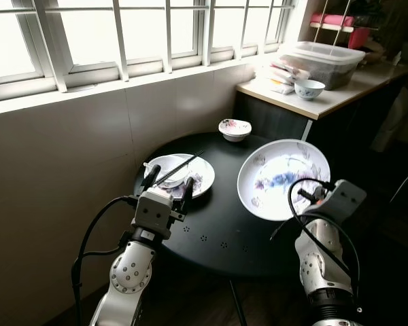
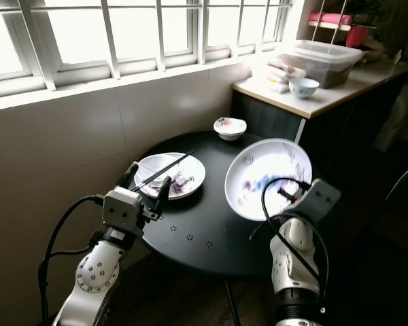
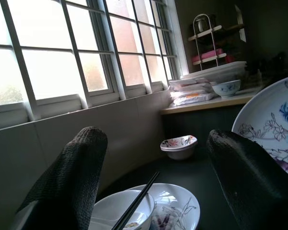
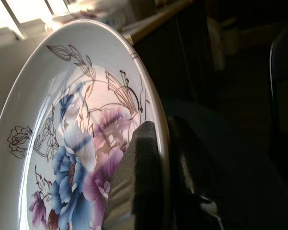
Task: Kitchen organization
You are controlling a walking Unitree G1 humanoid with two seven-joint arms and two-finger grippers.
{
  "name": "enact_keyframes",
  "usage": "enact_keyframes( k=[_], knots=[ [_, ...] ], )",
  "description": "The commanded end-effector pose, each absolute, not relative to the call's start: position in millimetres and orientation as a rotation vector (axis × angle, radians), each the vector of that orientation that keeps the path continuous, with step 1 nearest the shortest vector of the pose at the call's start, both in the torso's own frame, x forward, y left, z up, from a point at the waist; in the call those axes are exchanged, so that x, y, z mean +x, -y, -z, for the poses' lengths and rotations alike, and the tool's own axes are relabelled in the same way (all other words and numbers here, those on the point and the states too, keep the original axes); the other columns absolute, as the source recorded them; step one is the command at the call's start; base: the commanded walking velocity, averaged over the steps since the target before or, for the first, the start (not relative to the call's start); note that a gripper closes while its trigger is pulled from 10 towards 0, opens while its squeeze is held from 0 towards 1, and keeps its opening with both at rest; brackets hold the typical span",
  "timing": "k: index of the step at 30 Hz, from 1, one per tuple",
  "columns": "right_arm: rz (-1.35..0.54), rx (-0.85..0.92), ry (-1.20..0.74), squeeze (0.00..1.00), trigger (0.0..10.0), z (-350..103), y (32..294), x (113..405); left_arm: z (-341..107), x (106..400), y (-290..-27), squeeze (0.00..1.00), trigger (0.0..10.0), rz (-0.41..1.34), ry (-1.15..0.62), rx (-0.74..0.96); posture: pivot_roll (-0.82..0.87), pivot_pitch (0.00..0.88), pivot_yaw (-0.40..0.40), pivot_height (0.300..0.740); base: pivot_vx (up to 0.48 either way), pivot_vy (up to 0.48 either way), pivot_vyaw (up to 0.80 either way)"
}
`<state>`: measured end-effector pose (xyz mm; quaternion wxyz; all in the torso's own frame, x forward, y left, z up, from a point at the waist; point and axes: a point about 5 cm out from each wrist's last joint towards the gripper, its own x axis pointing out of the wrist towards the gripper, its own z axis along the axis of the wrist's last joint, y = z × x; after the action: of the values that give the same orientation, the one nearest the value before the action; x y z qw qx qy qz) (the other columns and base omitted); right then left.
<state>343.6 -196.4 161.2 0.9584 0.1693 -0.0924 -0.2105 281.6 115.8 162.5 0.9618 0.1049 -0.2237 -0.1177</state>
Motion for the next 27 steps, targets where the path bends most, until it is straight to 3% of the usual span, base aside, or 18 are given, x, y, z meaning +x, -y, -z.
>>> enact_keyframes(
  k=[1, 3, 9, 18, 27],
  knots=[
    [0.376, 0.317, 0.281, 0.0, 0.0, -181.1, 188.4, 346.0, -162.9, 282.9, -114.5, 0.0, 10.0, 0.241, 0.454, 0.217, 0.06, 0.0, -0.064, 0.74, 0.0, 0.0, 0.0],
    [0.289, 0.203, 0.366, 0.0, 0.0, -198.2, 175.6, 347.2, -161.7, 283.0, -114.8, 0.0, 10.0, 0.239, 0.449, 0.219, 0.06, 0.0, -0.062, 0.74, 0.0, 0.0, 0.8],
    [0.176, 0.127, 0.431, 0.0, 0.0, -204.4, 157.2, 344.6, -157.0, 284.7, -119.9, 0.0, 10.0, 0.214, 0.406, 0.219, 0.06, 0.0, -0.066, 0.74, 0.0, 0.055, 0.8],
    [-0.095, 0.105, 0.433, 0.0, 0.0, -199.7, 117.6, 339.8, -154.7, 285.2, -123.2, 0.0, 10.0, 0.199, 0.383, 0.211, 0.07, 0.0, -0.07, 0.74, 0.0, 0.48, 0.8],
    [-0.178, 0.083, 0.414, 0.0, 0.0, -194.1, 111.2, 337.9, -154.8, 285.0, -121.9, 0.0, 10.0, 0.202, 0.382, 0.205, 0.06, 0.0, -0.07, 0.74, 0.0, 0.48, 0.8]
  ],
)
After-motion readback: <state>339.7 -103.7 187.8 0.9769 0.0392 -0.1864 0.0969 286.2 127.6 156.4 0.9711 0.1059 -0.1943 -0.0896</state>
